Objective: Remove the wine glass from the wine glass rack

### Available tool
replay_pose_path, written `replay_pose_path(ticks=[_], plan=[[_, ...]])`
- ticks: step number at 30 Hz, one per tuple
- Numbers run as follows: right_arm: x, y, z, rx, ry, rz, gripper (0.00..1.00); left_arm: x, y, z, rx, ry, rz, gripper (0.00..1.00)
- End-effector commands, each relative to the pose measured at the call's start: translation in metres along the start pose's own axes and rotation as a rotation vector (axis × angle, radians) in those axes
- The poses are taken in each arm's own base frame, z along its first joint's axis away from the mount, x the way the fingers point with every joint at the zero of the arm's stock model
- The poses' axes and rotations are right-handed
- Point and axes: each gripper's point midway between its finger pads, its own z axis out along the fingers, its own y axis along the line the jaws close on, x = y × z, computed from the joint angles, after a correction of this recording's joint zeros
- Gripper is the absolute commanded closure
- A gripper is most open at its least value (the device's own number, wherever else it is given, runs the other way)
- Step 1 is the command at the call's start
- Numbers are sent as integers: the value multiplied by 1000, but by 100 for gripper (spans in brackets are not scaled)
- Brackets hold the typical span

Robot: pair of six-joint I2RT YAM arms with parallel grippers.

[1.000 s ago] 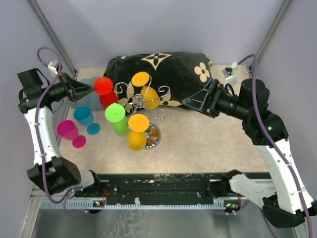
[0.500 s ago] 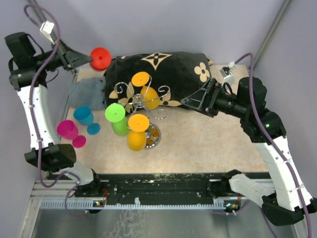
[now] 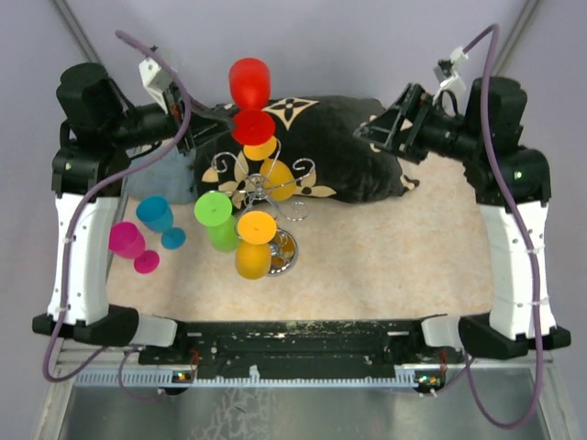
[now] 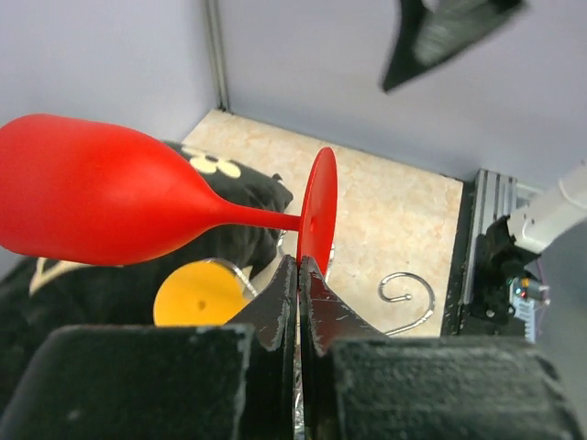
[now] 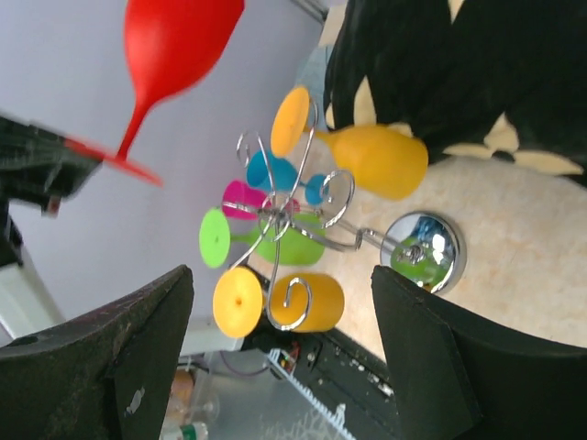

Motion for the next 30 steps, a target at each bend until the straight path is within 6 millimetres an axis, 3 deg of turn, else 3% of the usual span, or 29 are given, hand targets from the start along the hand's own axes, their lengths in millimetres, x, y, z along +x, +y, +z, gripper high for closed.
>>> replay_pose_path(ticks=[1,6,8,13,19,22,30], plan=[[-18,1,-4,9,52,-101,21,-5,-44,0,105,-17,244,100],[-32,0,2,18,77,-128,21,8,-113,-1,305,-42,366,100],[-32,-3,3,14,85,-117,21,15,-128,-5,332,-49,428,100],[-26,-4,5,-11,123,-103,21,54,-135,-13,358,29,604,100],[-14,19,-3,-143,186,-119,23,95,-146,-32,471,91,785,100],[-6,27,-4,-205,222,-92,29,106,-155,-37,534,81,842,100],[36,62,-11,-316,338,-117,29,128,-161,-49,618,75,1041,100]])
